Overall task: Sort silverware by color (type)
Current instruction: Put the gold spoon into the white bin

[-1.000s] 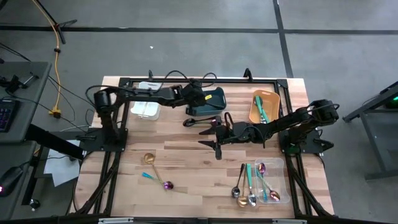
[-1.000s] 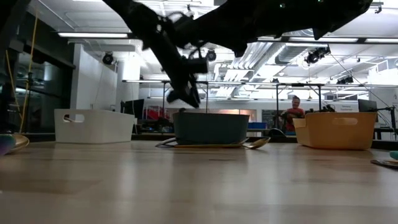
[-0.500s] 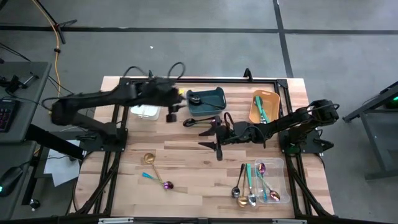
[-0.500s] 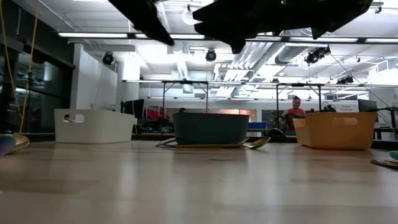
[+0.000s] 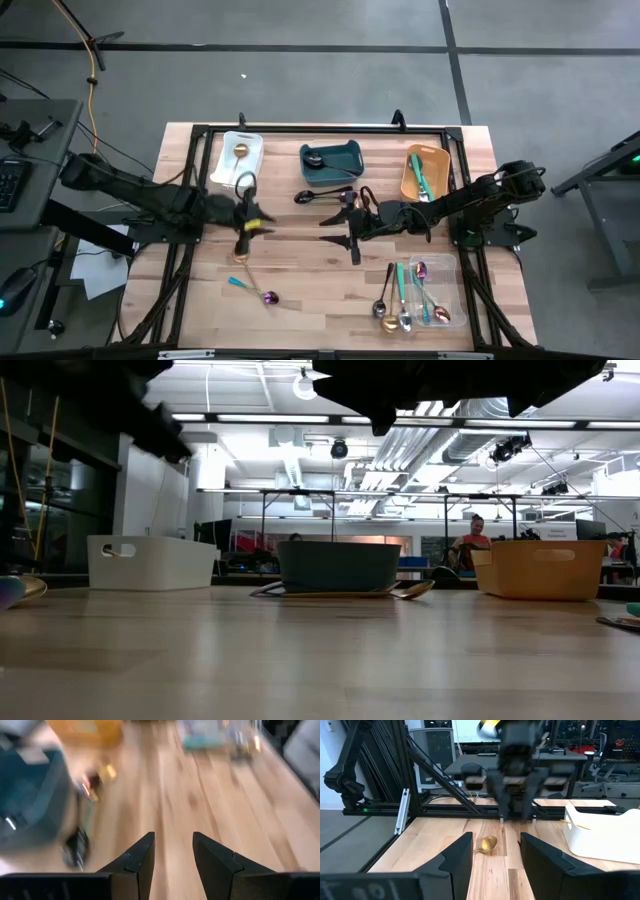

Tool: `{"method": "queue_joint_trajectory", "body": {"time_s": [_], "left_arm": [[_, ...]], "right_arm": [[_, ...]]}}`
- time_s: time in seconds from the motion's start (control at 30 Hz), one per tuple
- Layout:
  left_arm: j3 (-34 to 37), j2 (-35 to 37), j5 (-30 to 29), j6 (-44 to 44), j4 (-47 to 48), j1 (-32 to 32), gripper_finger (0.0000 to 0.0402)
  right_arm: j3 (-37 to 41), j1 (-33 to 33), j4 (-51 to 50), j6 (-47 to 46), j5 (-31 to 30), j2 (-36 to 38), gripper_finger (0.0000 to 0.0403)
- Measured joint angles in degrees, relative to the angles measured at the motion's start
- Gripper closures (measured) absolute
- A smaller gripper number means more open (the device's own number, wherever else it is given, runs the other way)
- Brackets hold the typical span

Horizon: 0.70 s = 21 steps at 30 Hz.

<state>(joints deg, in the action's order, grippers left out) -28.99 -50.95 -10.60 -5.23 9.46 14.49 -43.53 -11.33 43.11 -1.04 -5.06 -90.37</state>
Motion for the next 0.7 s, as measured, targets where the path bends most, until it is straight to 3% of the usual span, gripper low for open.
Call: {"method": "queue_joint_trajectory", "body": {"time_s": [0.23,0.47,0.7], "left_arm": [[-3.95,-9.0,1.51,-6.08,12.67,12.28,0.0275],[-11.83,-24.94,2.55,0.31,23.64,22.11,0.0275],[-16.9,-35.6,2.41,3.47,29.94,25.87,0.0275]], "right_arm": [[0.0,0.44,-0.2,1.38,-0.03,0.0,0.0244],[0.0,0.44,-0.52,1.51,-0.07,0.0,0.0244],[0.0,0.44,-0.97,1.09,-0.07,0.0,0.0244]]}}
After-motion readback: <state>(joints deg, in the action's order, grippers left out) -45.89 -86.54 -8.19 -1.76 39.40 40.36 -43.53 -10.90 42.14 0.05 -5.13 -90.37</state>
